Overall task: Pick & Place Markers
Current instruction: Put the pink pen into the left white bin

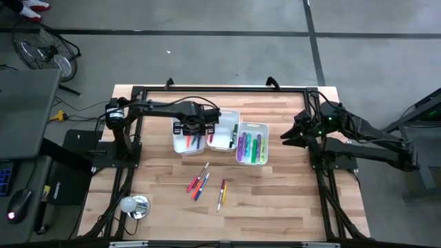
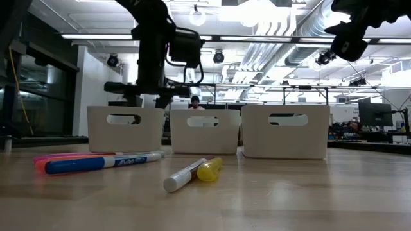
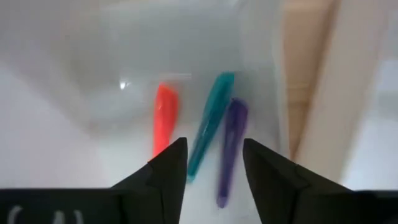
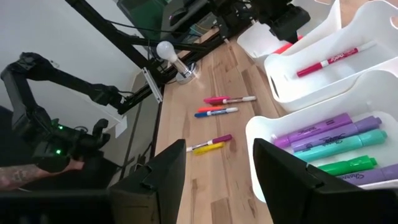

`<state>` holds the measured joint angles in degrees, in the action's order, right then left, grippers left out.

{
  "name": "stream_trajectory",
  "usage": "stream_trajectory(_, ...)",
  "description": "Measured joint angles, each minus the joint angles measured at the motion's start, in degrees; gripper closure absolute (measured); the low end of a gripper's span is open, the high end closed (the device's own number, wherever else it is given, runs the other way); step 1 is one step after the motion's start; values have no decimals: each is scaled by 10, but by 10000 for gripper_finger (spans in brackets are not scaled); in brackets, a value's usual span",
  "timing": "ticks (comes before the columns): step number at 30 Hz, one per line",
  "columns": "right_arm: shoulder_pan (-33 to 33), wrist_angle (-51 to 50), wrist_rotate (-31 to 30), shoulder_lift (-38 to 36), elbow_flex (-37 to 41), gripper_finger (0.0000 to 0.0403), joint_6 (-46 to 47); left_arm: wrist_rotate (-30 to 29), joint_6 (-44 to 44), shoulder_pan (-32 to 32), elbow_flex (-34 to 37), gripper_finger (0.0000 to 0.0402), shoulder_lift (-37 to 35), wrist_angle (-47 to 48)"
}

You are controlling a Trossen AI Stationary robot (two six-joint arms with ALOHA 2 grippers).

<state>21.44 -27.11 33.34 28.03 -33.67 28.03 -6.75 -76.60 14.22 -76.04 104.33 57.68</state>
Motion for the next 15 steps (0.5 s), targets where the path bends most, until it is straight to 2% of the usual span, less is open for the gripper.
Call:
stream_trajectory(5,0,-1,0,0,0,226,0,-27,38,0,-44,239,0,39)
stream_trajectory(10,0,-1,2,0,0,226,0,-31,85,-2,-83,239,0,98)
stream_trajectory(15,0,-9,6,0,0,226,0,-43,105,-44,-109,238,-6,169)
